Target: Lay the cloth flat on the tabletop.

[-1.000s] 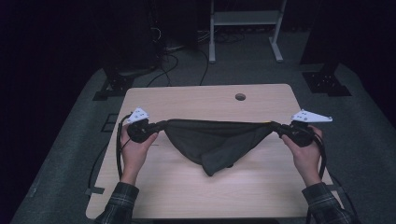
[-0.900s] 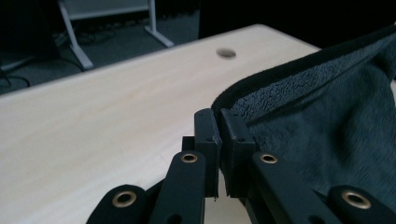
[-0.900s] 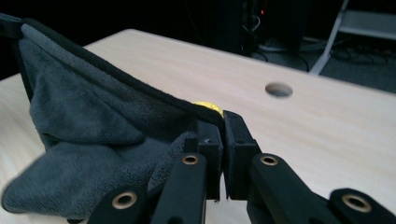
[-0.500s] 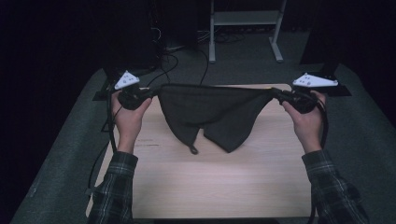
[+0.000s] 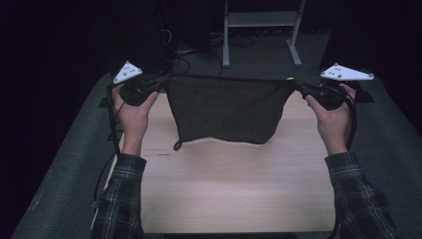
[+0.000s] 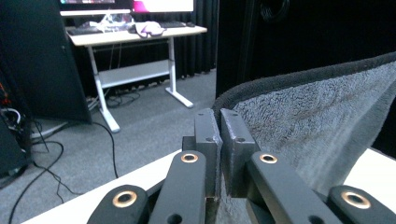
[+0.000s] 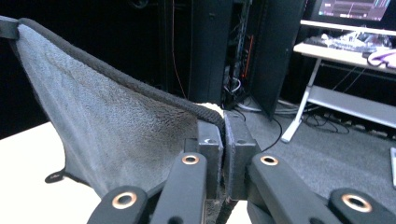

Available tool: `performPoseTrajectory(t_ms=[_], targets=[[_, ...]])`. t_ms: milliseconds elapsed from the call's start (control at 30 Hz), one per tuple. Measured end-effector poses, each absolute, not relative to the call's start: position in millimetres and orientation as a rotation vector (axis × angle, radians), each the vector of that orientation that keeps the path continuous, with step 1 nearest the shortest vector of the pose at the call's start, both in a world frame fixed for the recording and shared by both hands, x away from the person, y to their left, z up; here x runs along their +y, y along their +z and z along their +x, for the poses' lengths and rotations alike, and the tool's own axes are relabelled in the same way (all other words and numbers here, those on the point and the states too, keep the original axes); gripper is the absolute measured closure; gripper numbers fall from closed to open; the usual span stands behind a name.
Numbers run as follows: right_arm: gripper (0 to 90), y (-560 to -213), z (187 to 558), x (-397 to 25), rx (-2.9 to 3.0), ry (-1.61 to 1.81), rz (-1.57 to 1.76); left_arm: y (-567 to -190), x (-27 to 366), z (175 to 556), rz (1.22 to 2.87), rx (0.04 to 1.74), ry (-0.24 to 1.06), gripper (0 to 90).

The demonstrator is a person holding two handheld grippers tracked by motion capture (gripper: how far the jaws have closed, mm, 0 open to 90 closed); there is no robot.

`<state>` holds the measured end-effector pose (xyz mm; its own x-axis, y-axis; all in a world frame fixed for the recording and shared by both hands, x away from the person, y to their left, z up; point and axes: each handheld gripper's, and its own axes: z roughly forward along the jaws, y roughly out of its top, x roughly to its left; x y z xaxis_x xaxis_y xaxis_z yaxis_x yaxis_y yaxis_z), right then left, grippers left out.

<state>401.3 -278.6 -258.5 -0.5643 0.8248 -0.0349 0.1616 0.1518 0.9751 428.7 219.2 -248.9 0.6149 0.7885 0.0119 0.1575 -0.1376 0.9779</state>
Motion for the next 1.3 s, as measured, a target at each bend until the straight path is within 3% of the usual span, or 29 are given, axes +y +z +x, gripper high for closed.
performPoseTrajectory(t_ms=[367,533,833,1300], targets=[[86.1,-240,423,-274,1.777,1.466,0.956,-232,216,449,1.603,0.800,0.689,86.5],[86.1,-246,413,-277,1.780,1.469,0.923,-244,214,442,1.632,0.776,0.670,86.5],[86.0,-313,392,-283,1.915,1.438,0.961,-308,217,419,1.725,0.801,0.561,86.5],[85.9,-363,368,-283,2.051,1.409,0.980,-360,226,386,1.805,0.826,0.481,86.5]])
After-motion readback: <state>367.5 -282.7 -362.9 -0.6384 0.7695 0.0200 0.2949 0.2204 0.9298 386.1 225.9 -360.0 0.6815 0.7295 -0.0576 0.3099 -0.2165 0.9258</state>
